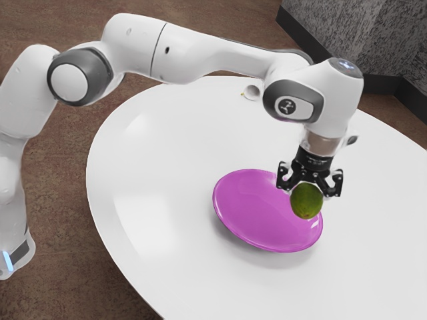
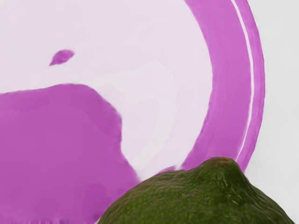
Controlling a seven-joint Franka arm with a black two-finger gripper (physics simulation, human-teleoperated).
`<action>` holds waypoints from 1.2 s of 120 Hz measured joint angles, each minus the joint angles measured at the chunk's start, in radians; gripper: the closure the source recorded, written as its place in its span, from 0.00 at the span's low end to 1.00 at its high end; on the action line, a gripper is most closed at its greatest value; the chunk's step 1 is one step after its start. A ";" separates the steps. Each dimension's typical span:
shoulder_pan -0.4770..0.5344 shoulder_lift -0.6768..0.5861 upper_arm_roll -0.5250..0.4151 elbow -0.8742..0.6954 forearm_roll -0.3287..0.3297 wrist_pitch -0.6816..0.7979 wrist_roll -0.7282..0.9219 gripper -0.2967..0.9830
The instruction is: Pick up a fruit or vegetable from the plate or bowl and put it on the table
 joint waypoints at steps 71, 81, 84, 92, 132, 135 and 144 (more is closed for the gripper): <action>-0.113 0.136 0.001 0.022 -0.003 0.328 0.015 0.48; -0.112 0.137 0.003 0.018 -0.006 0.348 0.016 0.38; -0.112 0.137 0.004 0.017 -0.007 0.351 0.017 0.36; -0.111 0.137 0.006 0.017 -0.011 0.347 0.018 0.31; -0.106 0.123 0.007 0.015 0.009 0.251 0.023 0.24; -0.104 0.120 0.007 0.016 0.007 0.239 0.023 0.24; -0.099 0.116 0.008 0.017 0.003 0.212 0.024 0.24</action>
